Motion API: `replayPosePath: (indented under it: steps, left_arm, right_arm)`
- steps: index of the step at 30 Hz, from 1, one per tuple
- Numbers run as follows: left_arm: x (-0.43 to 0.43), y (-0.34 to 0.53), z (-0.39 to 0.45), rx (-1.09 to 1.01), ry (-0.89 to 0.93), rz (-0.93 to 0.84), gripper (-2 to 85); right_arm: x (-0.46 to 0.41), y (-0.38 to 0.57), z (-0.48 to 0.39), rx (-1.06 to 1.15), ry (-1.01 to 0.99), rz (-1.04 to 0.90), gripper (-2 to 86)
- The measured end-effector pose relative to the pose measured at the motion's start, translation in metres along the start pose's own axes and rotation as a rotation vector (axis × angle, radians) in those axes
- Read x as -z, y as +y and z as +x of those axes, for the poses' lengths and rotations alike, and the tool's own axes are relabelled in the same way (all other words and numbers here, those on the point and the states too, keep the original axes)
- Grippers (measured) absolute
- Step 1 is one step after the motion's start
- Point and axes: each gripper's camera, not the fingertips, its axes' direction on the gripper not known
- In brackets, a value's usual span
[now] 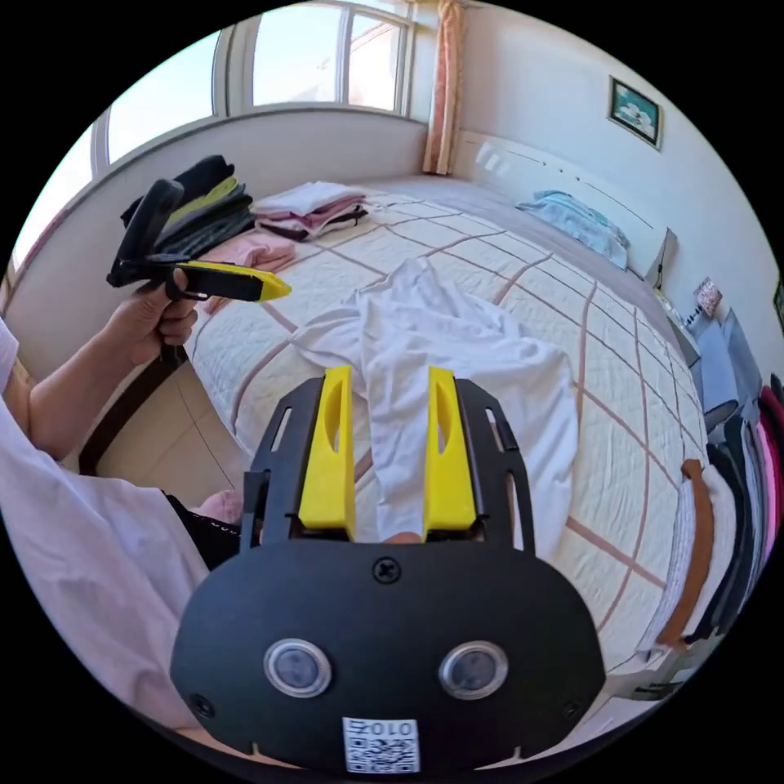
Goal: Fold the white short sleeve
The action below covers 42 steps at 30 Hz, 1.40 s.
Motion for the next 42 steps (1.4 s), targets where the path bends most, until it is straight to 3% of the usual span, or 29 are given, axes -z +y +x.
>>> replayPosePath:
  steps: [5, 11, 14, 16, 21, 25, 32, 35, 38, 40, 42]
  left_arm:
    - [-0.036, 0.0, 0.021, -0.007, 0.1, 0.015, 7.4]
    - [-0.062, -0.012, 0.063, -0.168, -0.092, -0.033, 9.0]
    - [-0.084, -0.022, 0.092, -0.275, -0.187, -0.071, 9.8]
    - [-0.096, -0.027, 0.111, -0.342, -0.204, -0.074, 10.2]
    - [-0.144, -0.042, 0.154, -0.483, -0.254, -0.125, 10.8]
    - [-0.176, -0.048, 0.172, -0.578, -0.331, -0.19, 10.4]
    - [-0.179, -0.058, 0.163, -0.494, -0.326, -0.122, 7.5]
    - [-0.161, -0.066, 0.151, -0.445, -0.257, -0.071, 6.3]
    - [-0.112, -0.086, 0.146, -0.413, -0.218, 0.006, 5.5]
    - [-0.074, -0.098, 0.147, -0.432, -0.207, 0.065, 5.2]
    - [-0.055, -0.119, 0.138, -0.473, -0.23, -0.029, 5.1]
  right_arm:
    - [-0.014, -0.019, 0.001, 0.084, 0.098, -0.086, 5.7]
    - [0.068, -0.014, 0.075, 0.003, -0.022, -0.052, 4.3]
    - [0.114, 0.017, 0.131, -0.296, 0.125, 0.015, 4.2]
    - [0.139, 0.068, 0.179, -0.651, 0.223, 0.072, 4.1]
    - [0.13, 0.132, 0.192, -0.791, 0.334, -0.086, 7.1]
    - [0.115, 0.127, 0.148, -0.588, 0.149, 0.017, 10.2]
    - [0.058, 0.071, 0.077, -0.196, 0.221, -0.037, 12.9]
    - [0.03, 0.048, 0.083, -0.14, 0.335, -0.202, 7.5]
    - [0.067, 0.025, 0.107, -0.109, 0.279, -0.122, 5.0]
    - [0.101, 0.003, 0.132, 0.0, 0.137, -0.121, 4.9]
    - [0.116, -0.016, 0.154, 0.088, -0.028, -0.169, 4.9]
